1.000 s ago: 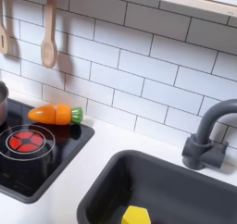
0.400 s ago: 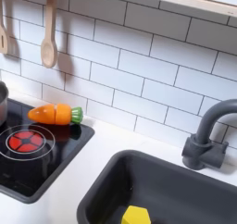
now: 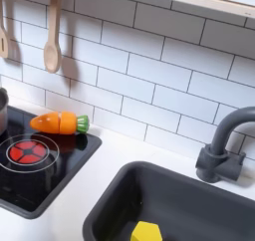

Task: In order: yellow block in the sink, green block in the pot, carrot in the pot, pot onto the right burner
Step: 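Put the green block in the pot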

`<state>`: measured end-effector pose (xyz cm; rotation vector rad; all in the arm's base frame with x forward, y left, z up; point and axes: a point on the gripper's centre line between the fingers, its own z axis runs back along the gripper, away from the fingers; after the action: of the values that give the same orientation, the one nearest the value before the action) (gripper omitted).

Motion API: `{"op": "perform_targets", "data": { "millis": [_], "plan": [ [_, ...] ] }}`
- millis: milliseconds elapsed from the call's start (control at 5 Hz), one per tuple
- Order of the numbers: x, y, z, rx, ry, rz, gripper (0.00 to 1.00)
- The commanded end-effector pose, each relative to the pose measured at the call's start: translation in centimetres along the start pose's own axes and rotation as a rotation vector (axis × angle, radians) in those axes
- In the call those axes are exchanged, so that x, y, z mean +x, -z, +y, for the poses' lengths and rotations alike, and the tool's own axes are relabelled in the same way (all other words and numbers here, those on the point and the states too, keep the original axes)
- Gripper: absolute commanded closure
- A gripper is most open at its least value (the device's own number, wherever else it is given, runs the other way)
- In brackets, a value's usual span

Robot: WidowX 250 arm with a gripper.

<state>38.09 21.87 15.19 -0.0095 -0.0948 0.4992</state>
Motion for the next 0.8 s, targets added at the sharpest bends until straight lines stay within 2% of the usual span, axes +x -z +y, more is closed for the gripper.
{"op": "perform_targets", "data": {
  "millis": [0,600],
  "plan": [
    [0.01,-0.23,-0.19,-0.003,0.004,0.002,0.00],
    [-0.05,-1.13,-0.68,-0.017,0.010,-0.016,0.00]
  ]
}}
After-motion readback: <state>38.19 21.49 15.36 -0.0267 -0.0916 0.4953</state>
